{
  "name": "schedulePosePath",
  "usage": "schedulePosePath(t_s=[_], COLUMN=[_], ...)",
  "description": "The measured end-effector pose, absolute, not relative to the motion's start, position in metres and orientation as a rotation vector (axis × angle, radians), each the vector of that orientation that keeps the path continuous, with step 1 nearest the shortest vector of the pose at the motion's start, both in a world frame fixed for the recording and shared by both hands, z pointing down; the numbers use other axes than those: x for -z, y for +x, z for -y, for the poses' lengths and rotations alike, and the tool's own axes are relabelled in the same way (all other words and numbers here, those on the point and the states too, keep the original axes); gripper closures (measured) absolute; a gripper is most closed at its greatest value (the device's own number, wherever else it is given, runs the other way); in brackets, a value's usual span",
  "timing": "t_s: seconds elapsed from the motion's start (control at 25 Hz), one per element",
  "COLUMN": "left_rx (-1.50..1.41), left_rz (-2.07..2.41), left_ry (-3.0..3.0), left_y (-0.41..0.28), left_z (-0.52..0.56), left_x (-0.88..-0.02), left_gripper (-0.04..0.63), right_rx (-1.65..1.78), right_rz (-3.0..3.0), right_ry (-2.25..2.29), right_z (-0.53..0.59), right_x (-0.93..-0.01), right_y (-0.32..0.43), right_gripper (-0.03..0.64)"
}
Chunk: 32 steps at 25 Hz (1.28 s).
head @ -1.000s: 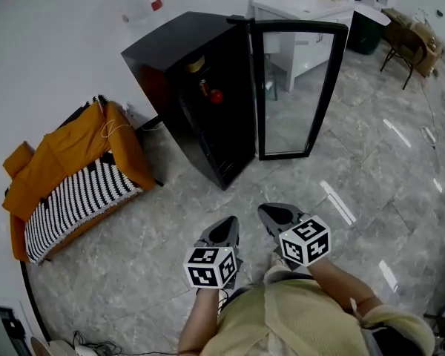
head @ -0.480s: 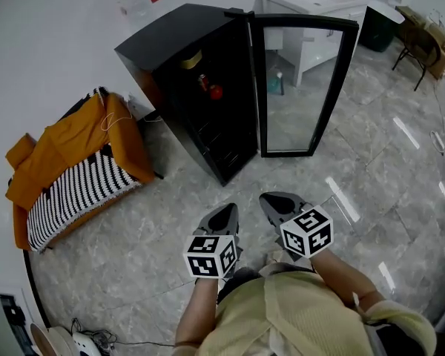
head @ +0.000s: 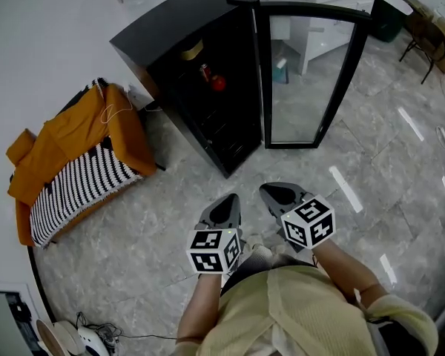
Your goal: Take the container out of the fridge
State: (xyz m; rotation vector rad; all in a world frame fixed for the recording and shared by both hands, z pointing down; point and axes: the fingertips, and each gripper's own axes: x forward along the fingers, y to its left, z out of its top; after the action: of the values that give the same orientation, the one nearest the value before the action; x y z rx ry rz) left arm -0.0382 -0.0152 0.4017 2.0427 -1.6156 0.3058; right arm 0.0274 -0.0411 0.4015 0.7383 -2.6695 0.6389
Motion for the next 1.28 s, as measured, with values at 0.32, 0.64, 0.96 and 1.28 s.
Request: schedulePosePath(t_s=[0.32,0.64,0.96,1.28], left_rx=[-0.279,-0.256,-0.266,-0.275], left_rz=[1.598,1.579,1.582,1.635], left_ry=[2.051,2.059,2.096,2.114], left_y=[-0.056,-0.083,-0.093,-0.095], left_z=[0.044,0.068,0.088,0.109], left_x=[-0.400,-0.403,-0.399,-0.388], left_gripper=[0.575,0.575,0.575,0.575], right_rx=[-0.614,-0.579,-0.532,-0.471], right_rz=[2.662,2.647,2.664,2.694], right_ry=[0.767,0.746,0.765,0.727], right_z=[0.066,0.087,0.113,0.142], right_x=[-0.392,-0.390,-0.382,-0.372], right_y=[0.013,-0.017,-0.029,-0.031], right_gripper=[0.588,0.588,0.588,0.588])
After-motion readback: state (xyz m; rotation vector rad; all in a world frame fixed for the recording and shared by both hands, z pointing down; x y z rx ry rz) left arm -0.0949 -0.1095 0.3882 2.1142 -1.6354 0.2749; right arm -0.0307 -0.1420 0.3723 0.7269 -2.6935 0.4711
